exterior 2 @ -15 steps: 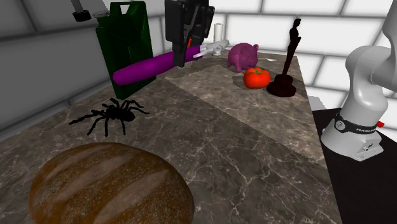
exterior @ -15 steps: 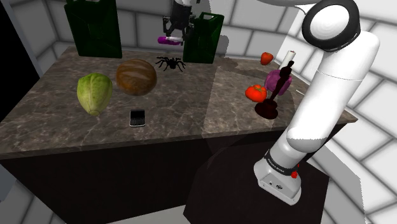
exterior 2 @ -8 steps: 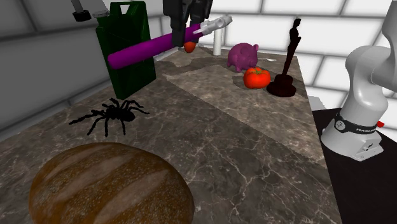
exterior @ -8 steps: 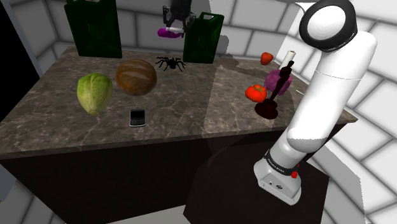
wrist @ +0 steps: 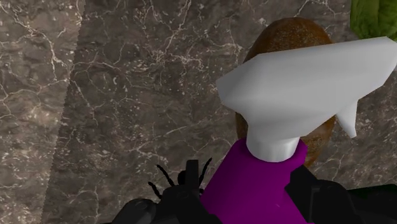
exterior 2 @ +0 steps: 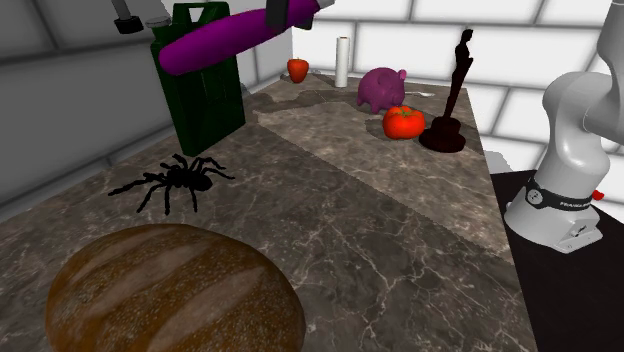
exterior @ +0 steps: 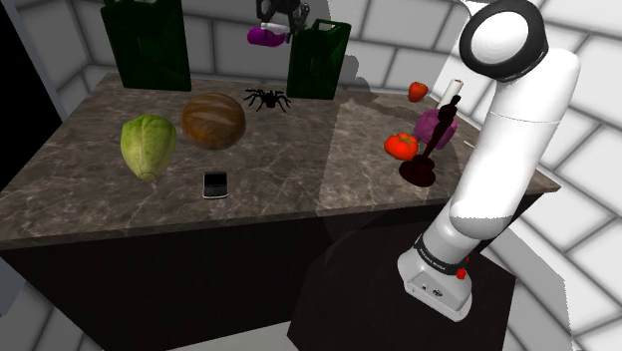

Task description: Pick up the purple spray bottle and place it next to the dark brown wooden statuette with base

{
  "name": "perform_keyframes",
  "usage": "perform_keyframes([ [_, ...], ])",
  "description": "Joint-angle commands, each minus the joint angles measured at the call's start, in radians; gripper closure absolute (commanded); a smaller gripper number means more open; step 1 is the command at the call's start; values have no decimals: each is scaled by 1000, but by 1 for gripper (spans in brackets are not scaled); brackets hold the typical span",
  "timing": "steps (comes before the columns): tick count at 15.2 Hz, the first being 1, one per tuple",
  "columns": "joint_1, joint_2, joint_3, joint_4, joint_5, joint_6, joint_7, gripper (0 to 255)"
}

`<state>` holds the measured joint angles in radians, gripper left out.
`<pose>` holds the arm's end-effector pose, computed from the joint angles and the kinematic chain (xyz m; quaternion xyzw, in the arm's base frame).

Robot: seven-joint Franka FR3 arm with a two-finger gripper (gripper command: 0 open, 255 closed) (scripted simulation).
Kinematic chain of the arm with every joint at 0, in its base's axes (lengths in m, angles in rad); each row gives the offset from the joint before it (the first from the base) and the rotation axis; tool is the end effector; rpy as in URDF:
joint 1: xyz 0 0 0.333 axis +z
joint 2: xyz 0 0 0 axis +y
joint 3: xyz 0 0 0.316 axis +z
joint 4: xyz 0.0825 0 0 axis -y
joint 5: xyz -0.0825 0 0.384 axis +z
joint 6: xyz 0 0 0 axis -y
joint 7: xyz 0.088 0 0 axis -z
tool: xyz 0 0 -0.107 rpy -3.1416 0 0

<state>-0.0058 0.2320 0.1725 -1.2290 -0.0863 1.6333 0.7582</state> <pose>0.6247 0.0804 0.6572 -0.9512 0.2951 -0.0889 0.0179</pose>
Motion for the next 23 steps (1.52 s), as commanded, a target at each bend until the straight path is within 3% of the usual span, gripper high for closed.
perform_keyframes([
  [1,3,14,0,48,-3,-34,0,255],
  [6,14,66,2,194,-13,-128,-1,255],
  [13,-104,-142,-53,-94,56,-41,-151,255],
  [23,-225,-307,-171,-295,109,-5,-385,255],
])
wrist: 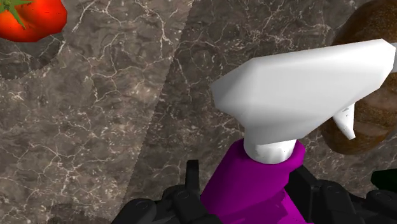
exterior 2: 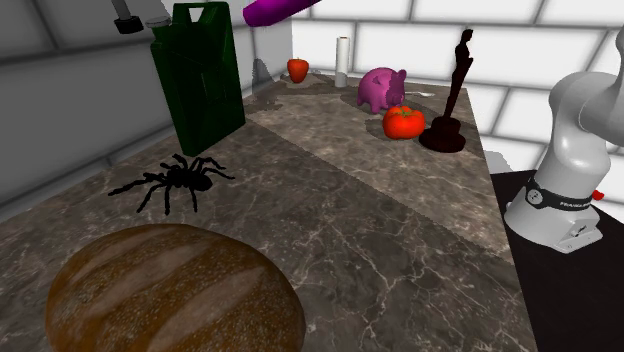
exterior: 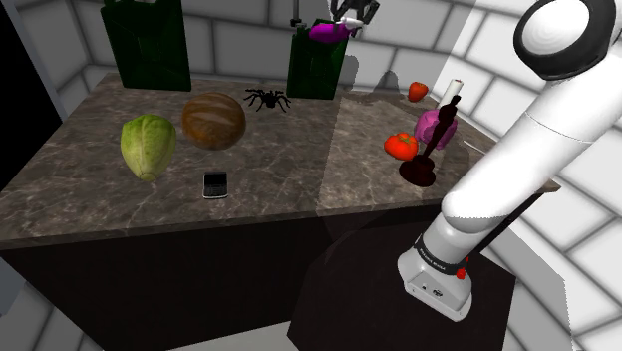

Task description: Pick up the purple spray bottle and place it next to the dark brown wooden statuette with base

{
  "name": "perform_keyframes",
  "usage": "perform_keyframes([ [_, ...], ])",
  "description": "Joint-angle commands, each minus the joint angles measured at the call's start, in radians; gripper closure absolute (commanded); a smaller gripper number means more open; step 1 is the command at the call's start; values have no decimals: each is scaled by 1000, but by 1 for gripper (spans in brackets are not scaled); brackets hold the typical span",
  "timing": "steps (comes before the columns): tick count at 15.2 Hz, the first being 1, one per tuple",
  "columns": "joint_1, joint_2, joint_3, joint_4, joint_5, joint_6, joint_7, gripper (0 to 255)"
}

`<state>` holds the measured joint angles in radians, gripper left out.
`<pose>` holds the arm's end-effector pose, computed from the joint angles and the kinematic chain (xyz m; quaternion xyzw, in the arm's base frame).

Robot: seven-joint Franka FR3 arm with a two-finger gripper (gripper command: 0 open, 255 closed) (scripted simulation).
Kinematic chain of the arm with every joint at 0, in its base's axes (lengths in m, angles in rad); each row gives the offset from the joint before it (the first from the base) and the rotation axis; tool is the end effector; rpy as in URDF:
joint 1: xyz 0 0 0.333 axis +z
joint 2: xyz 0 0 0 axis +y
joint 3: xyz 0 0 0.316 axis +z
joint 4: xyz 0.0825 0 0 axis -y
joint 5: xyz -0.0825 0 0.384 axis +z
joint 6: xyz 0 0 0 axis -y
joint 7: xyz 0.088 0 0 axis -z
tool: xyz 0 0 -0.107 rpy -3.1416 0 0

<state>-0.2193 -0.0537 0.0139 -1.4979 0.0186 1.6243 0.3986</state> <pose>0.5307 -0.1084 0.6938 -0.9509 0.2959 -0.0886 0.0175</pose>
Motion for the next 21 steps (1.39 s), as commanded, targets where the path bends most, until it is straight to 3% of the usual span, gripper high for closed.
perform_keyframes([
  [1,-22,-32,-26,-38,8,5,-49,255],
  [11,-127,-72,-165,-78,32,-5,-293,255],
  [21,-236,2,-315,14,76,-46,-547,255],
])
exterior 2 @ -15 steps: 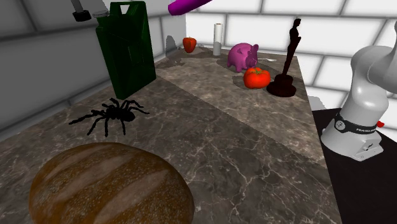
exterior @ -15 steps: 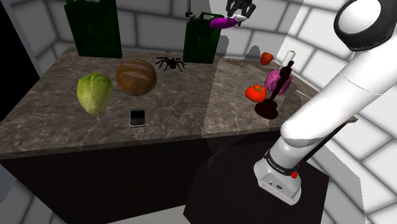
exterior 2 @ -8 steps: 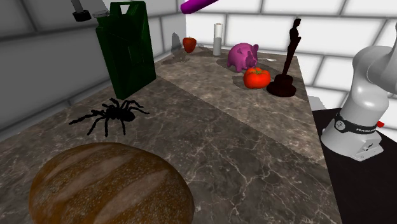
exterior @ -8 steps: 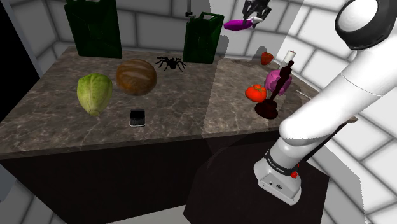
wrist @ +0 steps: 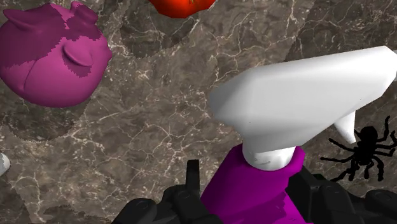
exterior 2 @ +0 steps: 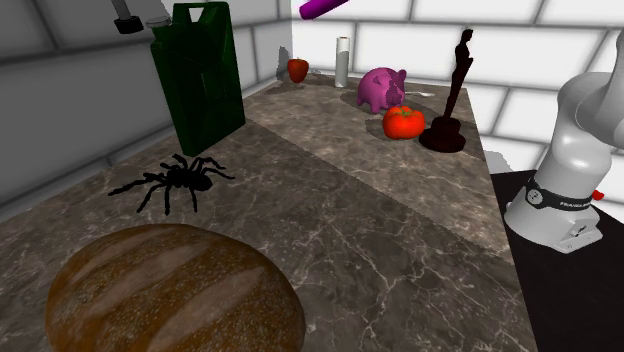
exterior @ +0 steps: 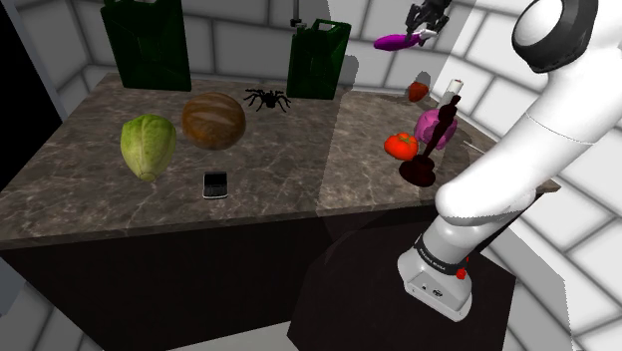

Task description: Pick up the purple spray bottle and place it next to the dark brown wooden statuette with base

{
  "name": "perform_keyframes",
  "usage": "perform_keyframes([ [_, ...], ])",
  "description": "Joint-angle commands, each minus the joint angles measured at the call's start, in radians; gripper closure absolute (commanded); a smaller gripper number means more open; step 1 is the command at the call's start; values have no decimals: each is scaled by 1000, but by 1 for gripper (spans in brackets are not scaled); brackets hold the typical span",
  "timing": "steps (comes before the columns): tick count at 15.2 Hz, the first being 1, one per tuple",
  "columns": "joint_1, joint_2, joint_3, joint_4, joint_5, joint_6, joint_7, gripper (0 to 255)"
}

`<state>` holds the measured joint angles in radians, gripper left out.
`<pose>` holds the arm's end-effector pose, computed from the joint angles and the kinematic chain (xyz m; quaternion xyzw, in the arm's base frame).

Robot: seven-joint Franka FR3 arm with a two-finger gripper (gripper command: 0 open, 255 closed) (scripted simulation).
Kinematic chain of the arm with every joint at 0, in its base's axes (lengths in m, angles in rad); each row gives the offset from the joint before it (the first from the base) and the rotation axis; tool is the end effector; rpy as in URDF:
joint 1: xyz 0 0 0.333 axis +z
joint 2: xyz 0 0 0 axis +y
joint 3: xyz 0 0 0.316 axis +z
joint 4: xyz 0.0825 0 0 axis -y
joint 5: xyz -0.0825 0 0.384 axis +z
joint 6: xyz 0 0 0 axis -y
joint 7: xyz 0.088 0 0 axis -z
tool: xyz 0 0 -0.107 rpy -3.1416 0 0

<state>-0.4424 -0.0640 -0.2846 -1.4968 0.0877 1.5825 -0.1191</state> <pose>0.4018 -0.3533 0.6946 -0.9509 0.2958 -0.0886 0.0179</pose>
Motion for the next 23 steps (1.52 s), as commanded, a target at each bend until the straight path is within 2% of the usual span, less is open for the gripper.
perform_keyframes([
  [1,-17,17,-21,19,9,-6,-38,255],
  [23,-13,-60,-11,-367,-11,307,-49,255],
])
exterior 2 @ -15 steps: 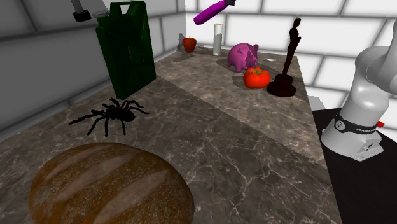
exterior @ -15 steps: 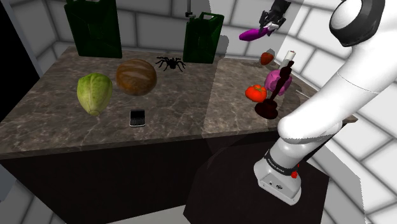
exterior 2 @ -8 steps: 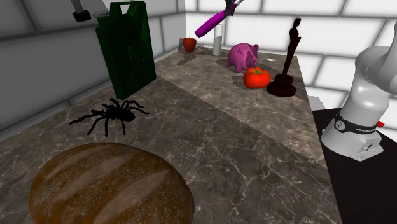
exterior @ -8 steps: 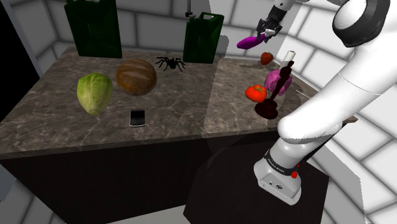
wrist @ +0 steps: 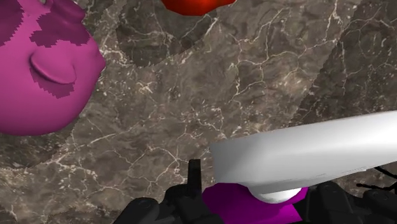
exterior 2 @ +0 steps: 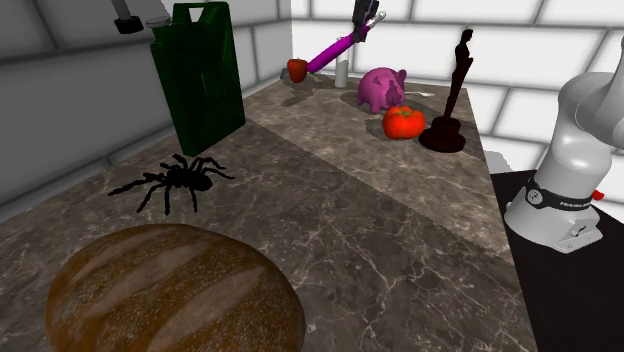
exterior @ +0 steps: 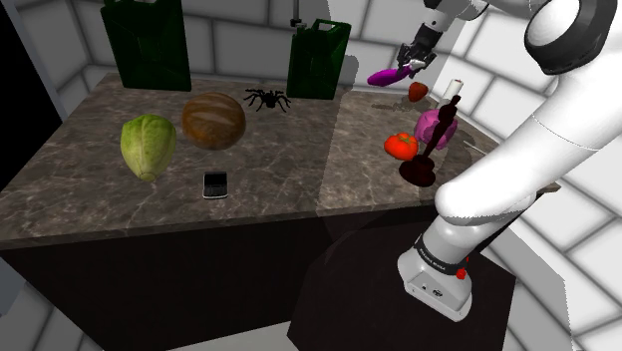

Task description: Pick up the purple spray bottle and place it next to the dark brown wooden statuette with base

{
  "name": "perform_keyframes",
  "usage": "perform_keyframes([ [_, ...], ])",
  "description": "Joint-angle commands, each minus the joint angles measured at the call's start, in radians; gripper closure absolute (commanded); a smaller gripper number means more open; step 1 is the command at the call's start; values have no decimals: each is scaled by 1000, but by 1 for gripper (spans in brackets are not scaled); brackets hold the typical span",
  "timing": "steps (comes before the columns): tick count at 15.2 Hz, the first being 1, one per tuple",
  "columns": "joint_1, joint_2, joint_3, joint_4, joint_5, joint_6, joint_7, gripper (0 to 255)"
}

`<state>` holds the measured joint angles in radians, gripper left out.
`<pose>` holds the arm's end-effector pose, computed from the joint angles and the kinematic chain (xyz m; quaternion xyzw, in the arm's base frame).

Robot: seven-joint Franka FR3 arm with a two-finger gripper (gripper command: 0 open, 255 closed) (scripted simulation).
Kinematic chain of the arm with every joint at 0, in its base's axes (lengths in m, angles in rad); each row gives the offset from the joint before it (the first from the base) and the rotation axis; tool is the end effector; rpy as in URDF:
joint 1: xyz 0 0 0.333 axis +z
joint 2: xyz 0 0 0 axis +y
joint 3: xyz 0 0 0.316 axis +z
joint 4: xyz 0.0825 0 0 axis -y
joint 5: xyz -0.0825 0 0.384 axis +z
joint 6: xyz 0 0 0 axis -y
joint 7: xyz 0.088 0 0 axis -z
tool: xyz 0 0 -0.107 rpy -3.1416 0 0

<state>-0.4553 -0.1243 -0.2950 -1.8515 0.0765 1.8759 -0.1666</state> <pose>0.3929 -0.3691 0.5831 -0.9512 0.2952 -0.0884 0.0180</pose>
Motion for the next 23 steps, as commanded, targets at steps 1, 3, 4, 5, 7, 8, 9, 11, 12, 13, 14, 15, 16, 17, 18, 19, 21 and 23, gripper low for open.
perform_keyframes([
  [1,0,0,0,-27,1,27,-3,255],
  [3,0,0,-1,-54,2,54,-5,255],
  [4,0,0,-1,-67,2,67,-7,255],
  [5,0,0,-1,-80,3,81,-8,255],
  [7,-1,2,-1,-105,4,107,-11,255],
  [8,-1,3,-1,-118,5,120,-13,255],
  [9,-1,4,-2,-130,6,134,-14,255],
  [11,-1,8,-2,-153,8,160,-18,255],
  [12,-1,10,-3,-164,9,173,-20,255],
  [13,-1,12,-3,-175,11,186,-22,255],
  [14,-1,14,-3,-186,12,200,-24,255],
  [15,-1,17,-4,-197,14,213,-26,255],
  [16,-1,20,-4,-208,15,226,-28,255],
  [17,-1,23,-4,-218,17,239,-30,255],
  [18,-1,26,-5,-228,19,252,-33,255],
  [19,-1,30,-5,-238,21,265,-35,255],
  [21,0,37,-6,-257,25,291,-40,255],
  [23,0,46,-7,-275,31,317,-46,255],
])
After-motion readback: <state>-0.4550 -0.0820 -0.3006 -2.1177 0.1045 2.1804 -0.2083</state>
